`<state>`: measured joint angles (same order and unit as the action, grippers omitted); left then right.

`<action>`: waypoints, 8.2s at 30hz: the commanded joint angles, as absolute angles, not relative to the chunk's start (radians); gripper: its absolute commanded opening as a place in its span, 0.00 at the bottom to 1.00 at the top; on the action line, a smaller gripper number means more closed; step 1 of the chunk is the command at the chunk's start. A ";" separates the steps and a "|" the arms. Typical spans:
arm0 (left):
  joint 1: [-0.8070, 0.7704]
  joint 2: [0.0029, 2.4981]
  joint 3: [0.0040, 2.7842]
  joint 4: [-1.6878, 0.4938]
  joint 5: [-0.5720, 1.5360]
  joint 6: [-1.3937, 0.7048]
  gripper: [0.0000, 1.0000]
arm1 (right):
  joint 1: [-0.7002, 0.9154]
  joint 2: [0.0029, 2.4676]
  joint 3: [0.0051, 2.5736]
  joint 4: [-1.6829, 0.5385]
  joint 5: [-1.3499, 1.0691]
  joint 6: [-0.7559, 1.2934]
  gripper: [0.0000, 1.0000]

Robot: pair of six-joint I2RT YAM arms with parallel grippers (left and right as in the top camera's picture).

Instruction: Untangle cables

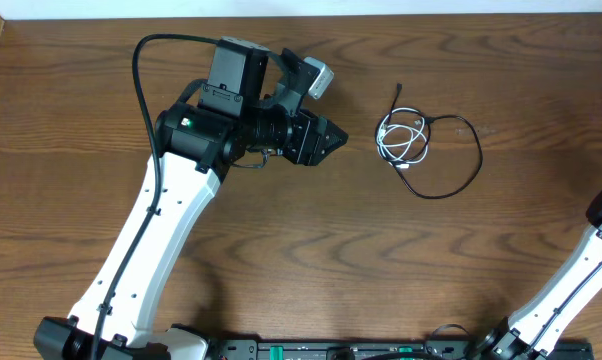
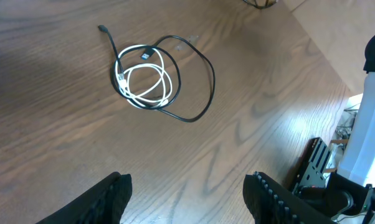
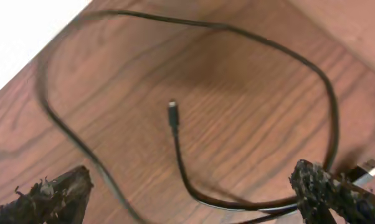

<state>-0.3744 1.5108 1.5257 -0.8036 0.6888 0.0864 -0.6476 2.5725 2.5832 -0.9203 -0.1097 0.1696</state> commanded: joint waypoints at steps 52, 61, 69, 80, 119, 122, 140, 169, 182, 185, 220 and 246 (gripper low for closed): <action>-0.373 1.774 1.493 -0.757 0.691 0.081 0.63 | -0.036 2.244 1.849 -1.158 -0.508 -0.045 0.25; -0.373 1.774 1.493 -0.758 0.691 0.081 0.63 | -0.004 2.244 1.731 -1.032 -0.554 -0.049 0.22; -0.373 1.774 1.493 -0.757 0.691 0.081 0.63 | 0.008 2.238 1.753 -0.975 -0.673 -0.009 0.01; -0.373 1.744 1.493 -0.686 0.728 0.081 0.63 | 0.065 2.139 1.903 -0.983 -0.932 -0.043 0.01; -0.512 1.724 1.492 -0.411 0.368 -0.332 0.62 | 0.146 1.949 1.916 -1.058 -0.934 -0.043 0.01; -0.512 1.741 1.492 -0.400 0.353 -0.362 0.62 | 0.146 1.949 1.916 -1.060 -0.934 -0.047 0.01; -0.512 1.810 1.492 -0.278 0.352 -0.369 0.32 | 0.146 1.949 1.916 -1.066 -0.929 -0.051 0.01; -0.447 1.433 1.492 -0.355 0.356 -0.367 0.08 | 0.136 1.950 1.722 -0.897 -0.344 0.179 0.01; -0.396 1.490 1.492 -0.426 0.353 -0.396 0.08 | 0.118 1.918 1.720 -0.855 -0.892 -0.044 0.57; -0.381 1.515 1.492 -0.438 0.353 -0.424 0.08 | 0.099 1.917 1.720 -0.854 -0.965 -0.043 0.58; -0.400 1.560 1.492 -0.455 0.384 -0.671 0.08 | 0.197 1.917 1.719 -0.743 -0.735 0.200 0.70; -0.233 1.250 1.493 -0.360 0.463 -0.558 0.08 | 0.093 1.938 1.410 -0.664 -0.107 0.405 0.61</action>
